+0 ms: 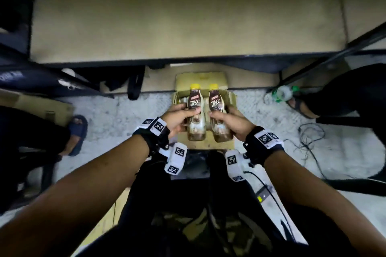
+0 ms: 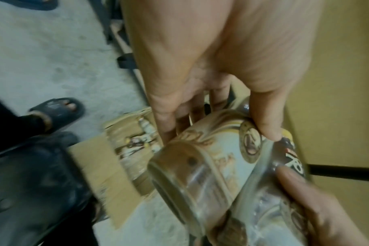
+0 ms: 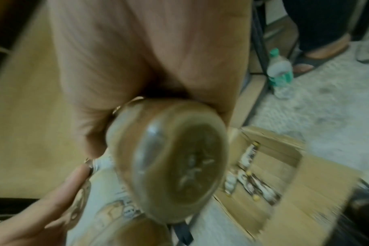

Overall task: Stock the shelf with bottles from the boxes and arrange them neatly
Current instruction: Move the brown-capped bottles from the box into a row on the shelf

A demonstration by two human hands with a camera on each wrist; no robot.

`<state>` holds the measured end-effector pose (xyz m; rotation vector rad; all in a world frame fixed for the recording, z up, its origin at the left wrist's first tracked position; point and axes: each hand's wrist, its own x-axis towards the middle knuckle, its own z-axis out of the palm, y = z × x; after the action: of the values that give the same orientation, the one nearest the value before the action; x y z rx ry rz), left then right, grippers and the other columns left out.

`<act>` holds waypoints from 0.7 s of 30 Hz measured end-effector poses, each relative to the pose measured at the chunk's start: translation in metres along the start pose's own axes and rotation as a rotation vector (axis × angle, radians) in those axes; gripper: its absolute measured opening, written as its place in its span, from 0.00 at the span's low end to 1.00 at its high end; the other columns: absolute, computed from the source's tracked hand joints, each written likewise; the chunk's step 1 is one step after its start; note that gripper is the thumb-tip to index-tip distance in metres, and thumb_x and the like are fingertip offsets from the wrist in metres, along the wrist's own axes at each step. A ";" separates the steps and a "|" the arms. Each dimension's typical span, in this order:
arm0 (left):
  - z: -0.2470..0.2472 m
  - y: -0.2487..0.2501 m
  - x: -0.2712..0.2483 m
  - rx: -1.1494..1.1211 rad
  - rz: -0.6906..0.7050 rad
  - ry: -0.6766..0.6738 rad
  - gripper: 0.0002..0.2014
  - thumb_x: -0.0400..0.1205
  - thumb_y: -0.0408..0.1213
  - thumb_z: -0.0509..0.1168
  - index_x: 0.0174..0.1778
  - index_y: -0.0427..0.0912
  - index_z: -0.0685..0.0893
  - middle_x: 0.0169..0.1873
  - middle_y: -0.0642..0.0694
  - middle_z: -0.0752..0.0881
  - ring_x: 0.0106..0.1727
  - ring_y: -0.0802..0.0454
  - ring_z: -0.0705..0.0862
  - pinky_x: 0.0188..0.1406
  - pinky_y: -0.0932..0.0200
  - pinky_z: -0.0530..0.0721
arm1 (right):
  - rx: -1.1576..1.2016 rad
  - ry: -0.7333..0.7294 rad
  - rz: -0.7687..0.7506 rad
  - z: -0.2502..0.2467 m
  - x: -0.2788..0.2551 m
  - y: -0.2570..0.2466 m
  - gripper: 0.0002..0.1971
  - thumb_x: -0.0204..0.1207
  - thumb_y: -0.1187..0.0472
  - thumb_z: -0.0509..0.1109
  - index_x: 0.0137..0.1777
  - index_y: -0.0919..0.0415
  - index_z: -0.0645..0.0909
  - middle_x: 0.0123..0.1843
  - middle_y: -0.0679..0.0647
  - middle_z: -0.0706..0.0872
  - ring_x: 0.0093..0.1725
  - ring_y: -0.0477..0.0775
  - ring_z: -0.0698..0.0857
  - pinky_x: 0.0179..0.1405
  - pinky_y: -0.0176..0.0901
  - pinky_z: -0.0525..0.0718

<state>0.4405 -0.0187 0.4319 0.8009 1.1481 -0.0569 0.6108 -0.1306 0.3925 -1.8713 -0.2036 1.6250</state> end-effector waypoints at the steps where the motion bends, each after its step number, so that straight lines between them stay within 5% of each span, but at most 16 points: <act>1: 0.004 0.017 -0.009 0.023 0.053 -0.015 0.21 0.72 0.39 0.77 0.61 0.42 0.86 0.54 0.41 0.90 0.57 0.40 0.88 0.59 0.37 0.84 | 0.011 0.029 -0.068 -0.003 -0.010 -0.018 0.50 0.48 0.36 0.87 0.73 0.48 0.76 0.65 0.49 0.87 0.64 0.55 0.86 0.66 0.58 0.83; 6: 0.021 0.112 -0.039 0.190 0.361 -0.070 0.23 0.71 0.32 0.78 0.63 0.39 0.83 0.54 0.39 0.90 0.55 0.43 0.89 0.57 0.46 0.85 | -0.044 0.092 -0.492 -0.019 -0.075 -0.129 0.26 0.67 0.62 0.82 0.63 0.61 0.74 0.55 0.56 0.90 0.55 0.56 0.90 0.59 0.56 0.87; 10: 0.034 0.187 -0.074 0.289 0.643 -0.056 0.23 0.69 0.24 0.77 0.60 0.34 0.84 0.52 0.36 0.90 0.52 0.44 0.89 0.55 0.48 0.87 | -0.141 0.197 -0.748 -0.035 -0.118 -0.197 0.23 0.64 0.62 0.85 0.58 0.60 0.81 0.53 0.56 0.91 0.53 0.55 0.91 0.58 0.58 0.88; 16: 0.049 0.277 -0.135 0.422 1.064 -0.030 0.22 0.65 0.27 0.81 0.55 0.41 0.88 0.50 0.45 0.91 0.49 0.54 0.88 0.58 0.54 0.86 | -0.206 0.351 -1.068 -0.050 -0.184 -0.280 0.22 0.62 0.60 0.85 0.56 0.61 0.86 0.50 0.53 0.93 0.52 0.53 0.91 0.58 0.58 0.87; 21: 0.057 0.329 -0.167 0.481 1.278 0.072 0.25 0.63 0.35 0.84 0.56 0.46 0.89 0.47 0.51 0.92 0.49 0.57 0.89 0.58 0.54 0.86 | -0.175 0.407 -1.211 -0.055 -0.211 -0.332 0.22 0.61 0.60 0.86 0.55 0.62 0.87 0.50 0.54 0.93 0.53 0.53 0.91 0.58 0.59 0.87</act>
<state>0.5529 0.1282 0.7558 1.8510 0.5099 0.7856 0.7104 0.0022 0.7533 -1.5761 -1.0674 0.4041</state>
